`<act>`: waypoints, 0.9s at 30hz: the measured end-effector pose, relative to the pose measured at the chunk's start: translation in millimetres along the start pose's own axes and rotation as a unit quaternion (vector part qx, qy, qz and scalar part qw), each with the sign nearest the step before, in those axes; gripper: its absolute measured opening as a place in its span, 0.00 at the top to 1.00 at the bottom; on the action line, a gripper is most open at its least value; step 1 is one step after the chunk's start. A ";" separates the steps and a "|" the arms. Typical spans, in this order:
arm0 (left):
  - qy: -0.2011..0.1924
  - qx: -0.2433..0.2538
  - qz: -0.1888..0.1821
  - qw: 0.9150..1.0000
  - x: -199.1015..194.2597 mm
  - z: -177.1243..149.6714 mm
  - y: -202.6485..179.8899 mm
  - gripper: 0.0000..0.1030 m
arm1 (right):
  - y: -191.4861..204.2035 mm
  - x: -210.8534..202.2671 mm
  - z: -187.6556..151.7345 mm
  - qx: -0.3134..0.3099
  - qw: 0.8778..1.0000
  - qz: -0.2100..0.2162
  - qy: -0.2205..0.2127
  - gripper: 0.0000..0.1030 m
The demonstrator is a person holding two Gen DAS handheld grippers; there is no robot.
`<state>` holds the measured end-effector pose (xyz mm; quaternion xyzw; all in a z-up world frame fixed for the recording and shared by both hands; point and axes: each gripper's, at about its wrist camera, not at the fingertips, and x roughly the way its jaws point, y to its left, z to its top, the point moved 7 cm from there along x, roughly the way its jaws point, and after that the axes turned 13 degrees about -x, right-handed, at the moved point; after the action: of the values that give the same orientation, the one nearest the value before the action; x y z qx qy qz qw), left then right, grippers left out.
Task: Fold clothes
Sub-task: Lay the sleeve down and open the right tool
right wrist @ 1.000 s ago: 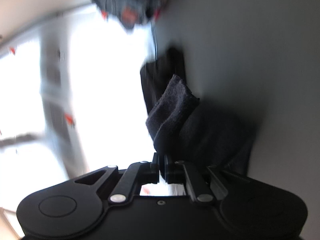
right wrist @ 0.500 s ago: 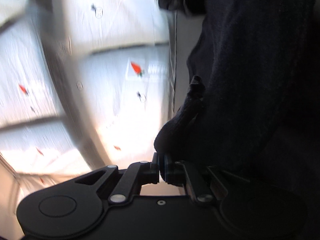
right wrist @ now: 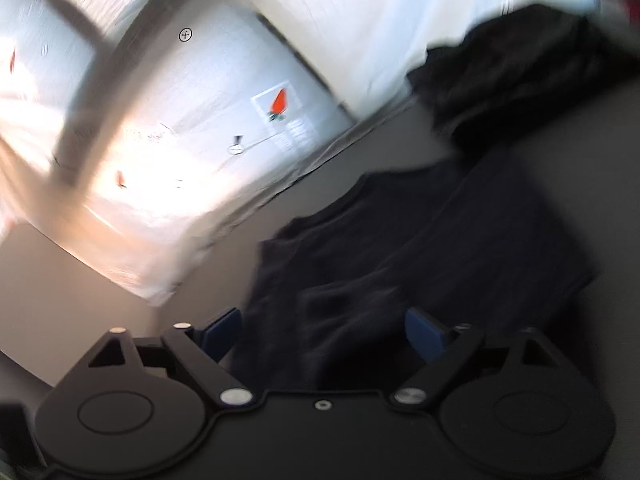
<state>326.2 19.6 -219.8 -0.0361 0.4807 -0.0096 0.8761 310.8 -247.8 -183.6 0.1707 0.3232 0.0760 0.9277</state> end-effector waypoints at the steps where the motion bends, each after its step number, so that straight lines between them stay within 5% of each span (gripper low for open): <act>1: 0.001 0.007 -0.006 1.000 1.1 -0.7 -8.2 0.16 | -9.3 -3.8 -3.1 -0.026 0.999 -0.038 0.004 0.06; 4: 0.004 0.029 -0.024 0.999 4.3 -3.2 -33.8 0.16 | -40.4 -11.8 -16.8 -0.082 0.987 -0.134 0.025 0.04; 10: -0.001 0.064 -0.054 0.996 9.3 -5.2 -84.9 0.17 | -98.9 -24.0 -43.6 -0.141 0.962 -0.227 0.051 0.01; 13: -0.012 0.088 -0.066 0.994 12.5 -4.6 -108.8 0.17 | -119.1 -20.1 -53.4 -0.142 0.955 -0.247 0.079 0.01; 21: -0.042 0.148 -0.022 0.988 34.0 -3.5 -145.2 0.27 | -141.5 -10.9 -64.8 -0.135 0.958 -0.228 0.112 0.00; 24: -0.012 0.146 -0.022 0.989 48.5 -4.0 -151.3 0.55 | -137.4 -8.5 -67.8 -0.154 0.957 -0.212 0.120 0.01; 25: 0.000 0.139 -0.029 0.990 52.6 -3.1 -152.3 0.73 | -135.9 -8.3 -68.2 -0.156 0.958 -0.210 0.120 0.00; 27: 0.000 0.129 -0.033 0.991 53.7 0.3 -152.4 0.83 | -132.8 -7.6 -68.4 -0.161 0.958 -0.206 0.119 0.00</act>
<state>358.1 -135.1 -253.8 0.0614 0.4744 -0.1002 0.8724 266.2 -354.9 -278.0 -0.0611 0.4428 -0.0465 0.8933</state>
